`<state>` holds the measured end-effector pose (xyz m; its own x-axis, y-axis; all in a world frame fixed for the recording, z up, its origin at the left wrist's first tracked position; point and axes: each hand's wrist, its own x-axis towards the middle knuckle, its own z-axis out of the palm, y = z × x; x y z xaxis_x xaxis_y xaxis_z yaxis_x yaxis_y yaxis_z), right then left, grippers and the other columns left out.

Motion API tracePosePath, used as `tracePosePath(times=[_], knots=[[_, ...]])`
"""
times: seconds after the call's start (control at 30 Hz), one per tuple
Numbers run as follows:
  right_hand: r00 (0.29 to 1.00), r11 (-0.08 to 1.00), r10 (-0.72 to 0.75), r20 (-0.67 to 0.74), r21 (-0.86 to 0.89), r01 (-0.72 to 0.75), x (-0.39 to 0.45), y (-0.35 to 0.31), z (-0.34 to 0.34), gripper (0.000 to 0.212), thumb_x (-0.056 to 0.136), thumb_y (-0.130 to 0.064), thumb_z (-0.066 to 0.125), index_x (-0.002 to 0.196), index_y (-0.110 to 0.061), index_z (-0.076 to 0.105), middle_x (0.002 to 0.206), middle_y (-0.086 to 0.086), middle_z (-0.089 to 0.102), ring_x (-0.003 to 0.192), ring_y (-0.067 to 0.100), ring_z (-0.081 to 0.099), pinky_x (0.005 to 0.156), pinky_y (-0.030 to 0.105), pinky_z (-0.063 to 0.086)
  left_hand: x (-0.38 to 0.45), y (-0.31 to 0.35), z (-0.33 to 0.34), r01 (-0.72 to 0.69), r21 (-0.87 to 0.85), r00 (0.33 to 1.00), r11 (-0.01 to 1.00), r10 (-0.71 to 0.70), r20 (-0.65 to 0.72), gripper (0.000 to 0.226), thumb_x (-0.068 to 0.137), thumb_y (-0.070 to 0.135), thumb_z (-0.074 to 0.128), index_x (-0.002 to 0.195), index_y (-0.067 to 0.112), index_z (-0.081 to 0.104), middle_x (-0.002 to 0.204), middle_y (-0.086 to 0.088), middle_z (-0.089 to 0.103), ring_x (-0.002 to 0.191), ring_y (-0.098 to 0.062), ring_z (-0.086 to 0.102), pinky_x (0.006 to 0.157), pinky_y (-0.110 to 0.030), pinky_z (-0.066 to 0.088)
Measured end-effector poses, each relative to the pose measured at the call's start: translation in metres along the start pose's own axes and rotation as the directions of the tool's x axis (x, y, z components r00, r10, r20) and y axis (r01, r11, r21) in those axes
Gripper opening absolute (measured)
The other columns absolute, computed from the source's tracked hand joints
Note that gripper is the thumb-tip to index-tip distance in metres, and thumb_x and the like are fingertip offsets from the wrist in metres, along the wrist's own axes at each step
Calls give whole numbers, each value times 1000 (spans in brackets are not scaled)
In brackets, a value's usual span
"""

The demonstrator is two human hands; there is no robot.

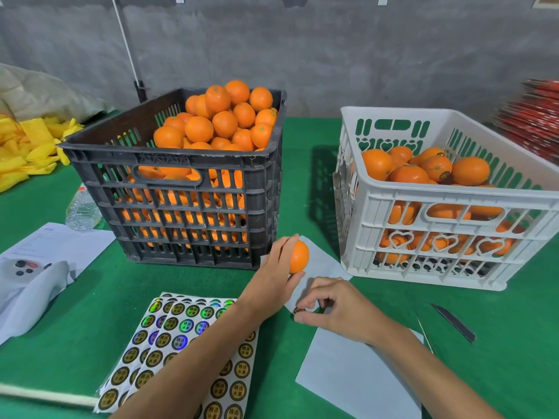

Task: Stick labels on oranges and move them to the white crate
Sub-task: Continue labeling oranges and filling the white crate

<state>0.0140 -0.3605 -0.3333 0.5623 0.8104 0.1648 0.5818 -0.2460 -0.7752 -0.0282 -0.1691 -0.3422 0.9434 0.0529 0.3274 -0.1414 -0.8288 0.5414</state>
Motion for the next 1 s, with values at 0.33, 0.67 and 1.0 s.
tracePosePath(times=[0.33,0.67,1.0], knots=[[999,998,36,-18,58,-35,0,3,0,10,86,-45,78,90,-36,80,88,-8,66,72,24,52,64,34,46,1,-1,1,23,-8,1000,1000,-23,9,73,101,31,61,159,23,18,158,4,22,140,-24,41,110,-42,45],[990,987,137,39,82,-140,3,0,-3,5,87,-37,76,87,-36,80,91,-7,66,69,12,46,65,23,41,1,1,0,24,2,1000,1000,-24,13,73,101,31,61,159,23,18,158,5,22,139,-23,42,108,-42,46],[997,991,71,16,-111,-69,-1,-7,-5,15,82,-45,81,88,-33,76,89,-14,61,73,12,53,67,23,45,0,2,-2,34,-5,999,999,-34,23,74,101,30,61,159,23,17,158,5,21,139,-24,42,108,-42,46]])
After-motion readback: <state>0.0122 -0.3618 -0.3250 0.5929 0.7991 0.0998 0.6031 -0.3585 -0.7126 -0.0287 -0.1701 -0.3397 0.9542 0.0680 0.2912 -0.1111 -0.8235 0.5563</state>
